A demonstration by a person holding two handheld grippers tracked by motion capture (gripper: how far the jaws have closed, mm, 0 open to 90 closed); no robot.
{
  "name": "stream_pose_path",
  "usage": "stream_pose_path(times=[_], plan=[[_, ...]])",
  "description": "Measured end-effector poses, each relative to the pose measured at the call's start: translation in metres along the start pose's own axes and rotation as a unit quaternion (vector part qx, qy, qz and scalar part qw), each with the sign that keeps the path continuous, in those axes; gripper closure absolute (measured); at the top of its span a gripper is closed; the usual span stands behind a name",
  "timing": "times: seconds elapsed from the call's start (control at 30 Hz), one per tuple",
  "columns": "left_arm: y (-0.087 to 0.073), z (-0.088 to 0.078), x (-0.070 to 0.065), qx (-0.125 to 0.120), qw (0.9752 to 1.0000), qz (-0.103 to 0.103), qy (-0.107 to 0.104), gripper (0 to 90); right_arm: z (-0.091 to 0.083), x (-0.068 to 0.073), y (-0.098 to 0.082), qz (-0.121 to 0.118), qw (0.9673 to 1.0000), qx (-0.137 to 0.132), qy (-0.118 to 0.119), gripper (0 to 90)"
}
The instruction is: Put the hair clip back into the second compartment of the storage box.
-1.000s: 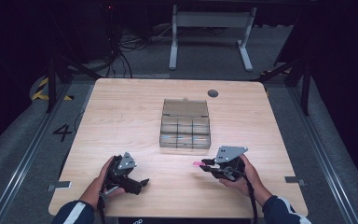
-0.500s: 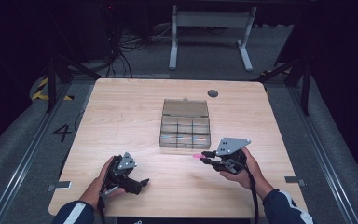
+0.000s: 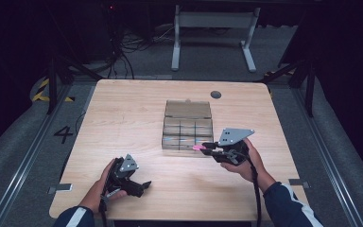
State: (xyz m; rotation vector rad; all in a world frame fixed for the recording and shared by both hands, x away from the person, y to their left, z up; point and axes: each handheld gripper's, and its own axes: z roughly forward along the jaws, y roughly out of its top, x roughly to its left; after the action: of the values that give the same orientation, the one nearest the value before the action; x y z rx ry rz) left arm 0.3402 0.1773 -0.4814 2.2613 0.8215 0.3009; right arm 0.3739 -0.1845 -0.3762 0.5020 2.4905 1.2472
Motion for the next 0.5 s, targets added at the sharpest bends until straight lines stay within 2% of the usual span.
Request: stream_pose_path(times=[0.3, 0.5], plan=[[0.000, 0.000, 0.000, -0.001, 1.0000, -0.002, 0.001, 0.2, 0.006, -0.018, 0.014, -0.001, 0.9999, -0.003, -0.014, 76.7], [0.000, 0.000, 0.000, -0.001, 1.0000, -0.002, 0.001, 0.2, 0.016, -0.031, 0.019, 0.010, 0.9998, 0.001, -0.018, 76.7]])
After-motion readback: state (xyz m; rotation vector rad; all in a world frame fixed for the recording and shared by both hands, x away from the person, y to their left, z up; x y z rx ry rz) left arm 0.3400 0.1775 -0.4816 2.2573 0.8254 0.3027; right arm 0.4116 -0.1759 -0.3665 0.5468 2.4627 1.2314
